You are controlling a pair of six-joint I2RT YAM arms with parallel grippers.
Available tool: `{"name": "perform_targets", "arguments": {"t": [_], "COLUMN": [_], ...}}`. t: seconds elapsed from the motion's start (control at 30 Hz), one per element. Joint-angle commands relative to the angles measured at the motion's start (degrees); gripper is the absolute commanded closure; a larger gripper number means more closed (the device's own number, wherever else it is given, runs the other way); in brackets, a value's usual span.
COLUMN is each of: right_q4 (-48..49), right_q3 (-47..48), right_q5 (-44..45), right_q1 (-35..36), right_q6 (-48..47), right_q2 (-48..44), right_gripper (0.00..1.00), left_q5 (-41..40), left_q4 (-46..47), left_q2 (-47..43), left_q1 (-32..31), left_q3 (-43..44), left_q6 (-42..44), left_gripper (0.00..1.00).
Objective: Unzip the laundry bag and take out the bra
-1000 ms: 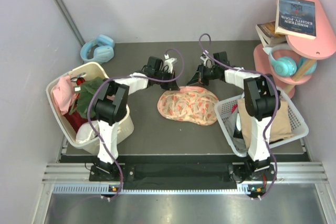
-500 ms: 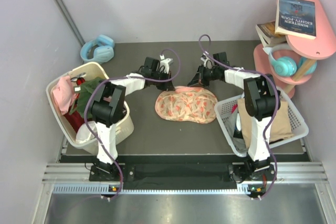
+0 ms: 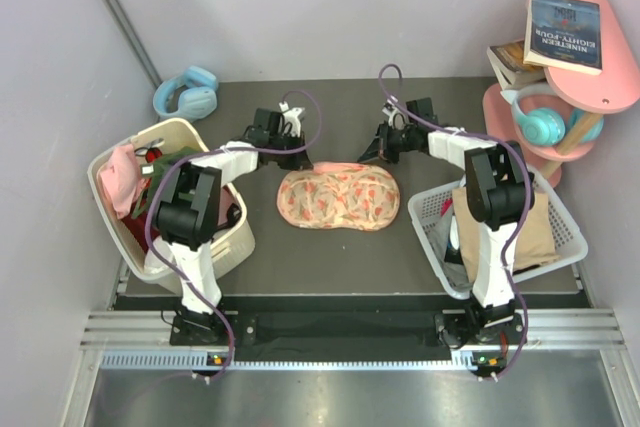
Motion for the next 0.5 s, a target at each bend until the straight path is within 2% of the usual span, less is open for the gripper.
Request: {"name": "perform_targets", "arguments": {"t": [0.0, 0.47], "right_q4": [-0.05, -0.4], "right_q3": [3.13, 3.3], "right_q5": [-0.4, -0.49], "right_q1": [-1.54, -3.03], "right_q6": [-1.41, -1.76], "right_q2": [-1.71, -1.44], "right_gripper": [1.0, 1.0], "left_q5": [-5.34, -6.48], "left_q4": [-0.63, -0.8], "left_q2": [-3.7, -4.23], "left_q1": [3.32, 6.93], "left_q3": [-0.61, 0.0], "left_q6": [-0.58, -1.73], "left_gripper": [1.0, 1.0]}}
